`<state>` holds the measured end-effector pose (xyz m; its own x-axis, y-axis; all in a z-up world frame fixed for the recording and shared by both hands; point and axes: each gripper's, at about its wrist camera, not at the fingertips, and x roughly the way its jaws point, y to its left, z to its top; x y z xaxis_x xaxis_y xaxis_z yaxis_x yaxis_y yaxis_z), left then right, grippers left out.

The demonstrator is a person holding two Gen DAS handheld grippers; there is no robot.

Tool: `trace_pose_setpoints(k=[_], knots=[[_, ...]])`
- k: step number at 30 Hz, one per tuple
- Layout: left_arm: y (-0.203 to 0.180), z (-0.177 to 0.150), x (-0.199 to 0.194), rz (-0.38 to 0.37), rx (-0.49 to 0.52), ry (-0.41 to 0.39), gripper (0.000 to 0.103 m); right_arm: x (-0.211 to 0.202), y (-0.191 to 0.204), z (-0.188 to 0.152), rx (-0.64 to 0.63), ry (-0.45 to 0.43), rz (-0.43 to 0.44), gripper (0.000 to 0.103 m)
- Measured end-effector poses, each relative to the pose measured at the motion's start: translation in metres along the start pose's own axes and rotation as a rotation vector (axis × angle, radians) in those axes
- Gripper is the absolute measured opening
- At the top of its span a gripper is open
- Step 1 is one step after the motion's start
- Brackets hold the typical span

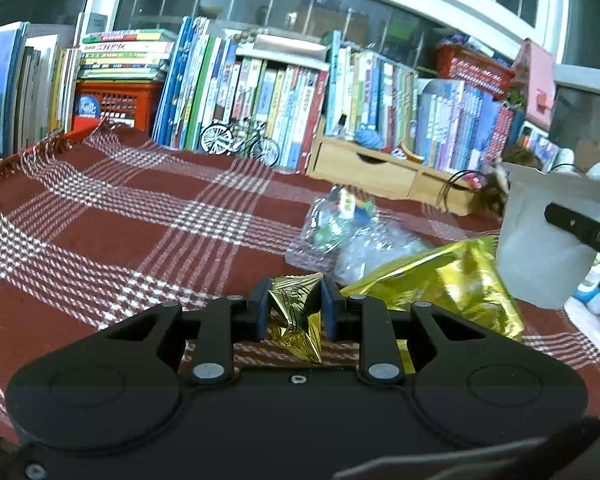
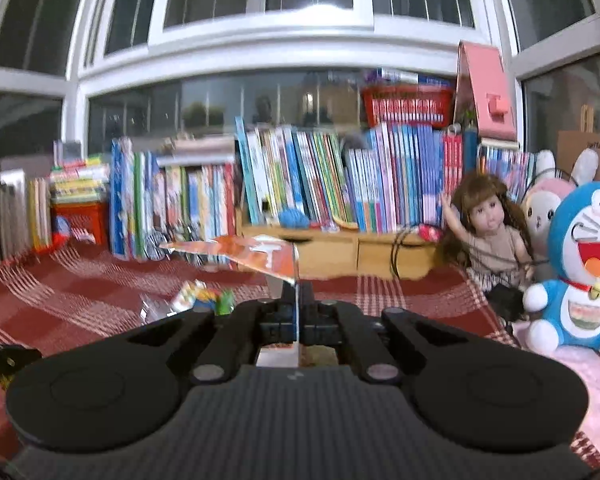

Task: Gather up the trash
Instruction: 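Lift the wrapper and snack box and carry both past the table edge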

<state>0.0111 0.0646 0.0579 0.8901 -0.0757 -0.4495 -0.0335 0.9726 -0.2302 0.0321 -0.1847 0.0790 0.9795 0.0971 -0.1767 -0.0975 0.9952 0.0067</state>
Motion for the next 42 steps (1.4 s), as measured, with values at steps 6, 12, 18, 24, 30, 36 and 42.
trace_pose_setpoints(k=[6,12,18,24,30,36,42], knots=[[-0.005,0.001,-0.017,-0.016,0.012,-0.023,0.024,-0.025,0.003,0.013,-0.040,-0.088,-0.026,0.003],[-0.004,-0.003,-0.035,-0.034,0.015,-0.017,0.024,-0.043,-0.004,0.024,0.020,-0.106,0.008,0.003],[-0.006,-0.018,-0.061,-0.066,0.039,-0.007,0.024,-0.077,0.001,0.022,0.028,-0.109,0.108,0.003],[-0.010,-0.032,-0.075,-0.090,0.053,0.025,0.024,-0.100,-0.002,0.026,0.022,-0.154,0.097,0.003],[-0.012,-0.049,-0.089,-0.127,0.072,0.075,0.024,-0.114,-0.004,0.013,0.074,-0.076,0.198,0.003],[-0.011,-0.079,-0.095,-0.159,0.098,0.197,0.024,-0.130,0.006,-0.030,0.078,0.076,0.316,0.003],[-0.005,-0.126,-0.080,-0.136,0.090,0.355,0.024,-0.135,0.015,-0.076,0.060,0.235,0.387,0.003]])
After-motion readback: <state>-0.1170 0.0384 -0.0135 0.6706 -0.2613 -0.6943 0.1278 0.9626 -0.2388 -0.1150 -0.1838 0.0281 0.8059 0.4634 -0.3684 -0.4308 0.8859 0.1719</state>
